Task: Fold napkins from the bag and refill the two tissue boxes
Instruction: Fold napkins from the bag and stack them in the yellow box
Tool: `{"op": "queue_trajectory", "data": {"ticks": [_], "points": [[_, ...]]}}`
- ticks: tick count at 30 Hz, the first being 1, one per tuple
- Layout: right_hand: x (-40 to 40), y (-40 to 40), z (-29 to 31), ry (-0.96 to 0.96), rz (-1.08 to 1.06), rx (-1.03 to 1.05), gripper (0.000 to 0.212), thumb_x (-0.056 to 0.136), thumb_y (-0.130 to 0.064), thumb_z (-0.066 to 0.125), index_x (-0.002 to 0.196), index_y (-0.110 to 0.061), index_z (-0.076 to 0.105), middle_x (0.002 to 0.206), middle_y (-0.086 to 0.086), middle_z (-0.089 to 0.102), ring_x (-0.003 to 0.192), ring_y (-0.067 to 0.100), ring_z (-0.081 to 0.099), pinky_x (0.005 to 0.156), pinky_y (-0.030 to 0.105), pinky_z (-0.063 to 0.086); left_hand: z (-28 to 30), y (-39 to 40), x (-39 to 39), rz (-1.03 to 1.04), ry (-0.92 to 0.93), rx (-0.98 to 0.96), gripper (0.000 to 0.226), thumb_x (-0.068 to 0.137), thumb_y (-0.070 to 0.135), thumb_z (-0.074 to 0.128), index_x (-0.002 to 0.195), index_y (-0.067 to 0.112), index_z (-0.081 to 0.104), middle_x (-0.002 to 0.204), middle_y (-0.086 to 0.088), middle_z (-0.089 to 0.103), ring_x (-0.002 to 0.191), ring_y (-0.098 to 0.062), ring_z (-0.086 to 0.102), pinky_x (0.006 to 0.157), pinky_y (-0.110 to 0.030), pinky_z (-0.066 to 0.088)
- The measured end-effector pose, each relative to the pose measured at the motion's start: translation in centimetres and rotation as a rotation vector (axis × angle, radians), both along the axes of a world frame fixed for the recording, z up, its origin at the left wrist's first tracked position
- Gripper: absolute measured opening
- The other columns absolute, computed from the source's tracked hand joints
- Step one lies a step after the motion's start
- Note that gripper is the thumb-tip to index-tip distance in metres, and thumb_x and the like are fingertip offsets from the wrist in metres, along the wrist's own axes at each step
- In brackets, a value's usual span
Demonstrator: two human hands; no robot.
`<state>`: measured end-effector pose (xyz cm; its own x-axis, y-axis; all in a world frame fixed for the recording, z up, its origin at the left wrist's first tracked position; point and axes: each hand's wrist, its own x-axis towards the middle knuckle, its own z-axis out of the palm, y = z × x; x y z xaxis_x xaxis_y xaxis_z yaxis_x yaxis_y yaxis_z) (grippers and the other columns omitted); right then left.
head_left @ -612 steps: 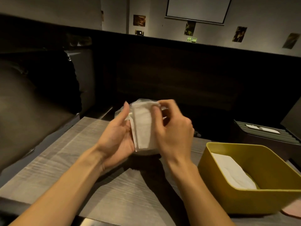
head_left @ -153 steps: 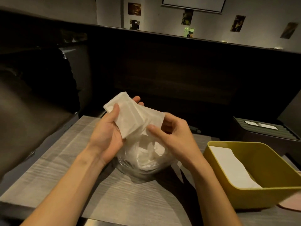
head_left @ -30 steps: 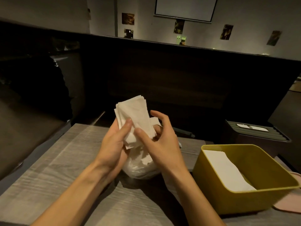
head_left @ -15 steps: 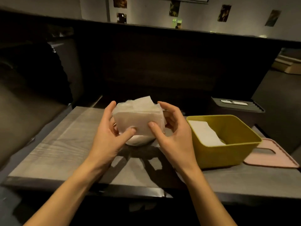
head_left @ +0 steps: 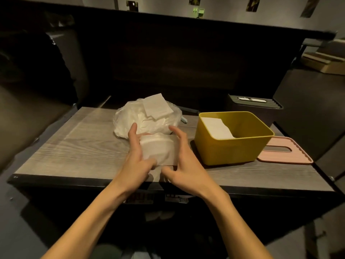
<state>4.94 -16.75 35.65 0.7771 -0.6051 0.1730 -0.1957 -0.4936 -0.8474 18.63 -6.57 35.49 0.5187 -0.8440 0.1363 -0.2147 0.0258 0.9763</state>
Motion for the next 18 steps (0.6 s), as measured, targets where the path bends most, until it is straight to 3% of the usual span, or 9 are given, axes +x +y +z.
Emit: {"op": "queue_trajectory", "data": {"ticks": [3, 5, 9, 11, 13, 15, 18], "points": [[-0.02, -0.3, -0.15, -0.077, -0.048, 0.041, 0.104, 0.082, -0.014, 0.076, 0.149, -0.059, 0.011, 0.148, -0.005, 0.044, 0.132, 0.018, 0.052, 0.111, 0.048, 0.049, -0.13, -0.06, 0.54, 0.05, 0.005, -0.074, 0.109, 0.084, -0.025, 0.049, 0.15, 0.049, 0.002, 0.13, 0.0, 0.048, 0.099, -0.015, 0.062, 0.06, -0.021, 0.054], [0.1, -0.34, -0.28, -0.028, -0.036, -0.003, 0.104, 0.082, -0.019, 0.076, 0.15, -0.059, 0.008, 0.148, -0.004, 0.045, 0.132, 0.022, 0.051, 0.112, 0.051, 0.047, -0.32, 0.04, 1.02, 0.064, 0.008, -0.095, 0.106, 0.084, -0.026, 0.047, 0.151, 0.045, 0.007, 0.128, -0.003, 0.049, 0.095, -0.013, 0.061, 0.062, -0.02, 0.054], [0.29, -0.16, -0.69, -0.011, -0.039, -0.028, 0.097, 0.082, -0.023, 0.071, 0.15, -0.057, 0.012, 0.145, -0.006, 0.045, 0.128, 0.024, 0.054, 0.107, 0.052, 0.05, 0.24, -0.13, 0.43, 0.037, 0.031, -0.063, 0.077, 0.085, 0.016, 0.06, 0.146, 0.044, 0.023, 0.13, 0.007, 0.047, 0.113, -0.01, 0.057, 0.089, -0.024, 0.051], [0.13, -0.05, -0.78, -0.023, -0.058, -0.057, 0.087, 0.088, -0.021, 0.067, 0.151, -0.053, 0.017, 0.147, -0.008, 0.044, 0.129, 0.022, 0.054, 0.107, 0.051, 0.05, 0.33, -0.29, 0.18, 0.068, 0.005, -0.047, 0.058, 0.096, 0.024, 0.059, 0.145, 0.039, 0.033, 0.13, 0.012, 0.049, 0.119, -0.007, 0.054, 0.096, -0.026, 0.045], [-0.09, -0.07, -0.81, -0.06, -0.085, -0.064, 0.073, 0.097, -0.018, 0.062, 0.153, -0.045, 0.023, 0.148, -0.009, 0.045, 0.131, 0.016, 0.053, 0.109, 0.048, 0.049, 0.19, -0.21, 0.19, 0.082, -0.061, -0.011, 0.049, 0.093, 0.025, 0.053, 0.14, 0.034, 0.044, 0.131, 0.017, 0.05, 0.123, -0.005, 0.052, 0.102, -0.028, 0.044], [-0.23, -0.12, -0.66, -0.062, -0.081, -0.077, 0.063, 0.101, -0.013, 0.06, 0.153, -0.035, 0.031, 0.148, -0.011, 0.045, 0.135, 0.007, 0.048, 0.113, 0.042, 0.046, 0.03, 0.14, 0.21, 0.067, -0.129, 0.009, 0.051, 0.084, 0.023, 0.05, 0.133, 0.034, 0.048, 0.13, 0.02, 0.05, 0.117, -0.003, 0.054, 0.1, -0.026, 0.046], [-0.29, -0.07, -0.34, -0.093, -0.093, -0.118, 0.052, 0.102, -0.008, 0.06, 0.145, -0.032, 0.044, 0.141, -0.014, 0.052, 0.13, -0.003, 0.048, 0.11, 0.032, 0.048, 0.05, 0.6, 0.08, 0.087, -0.202, -0.021, 0.043, 0.091, 0.002, 0.054, 0.124, 0.029, 0.052, 0.125, 0.014, 0.052, 0.089, -0.007, 0.06, 0.077, -0.023, 0.052]]}}
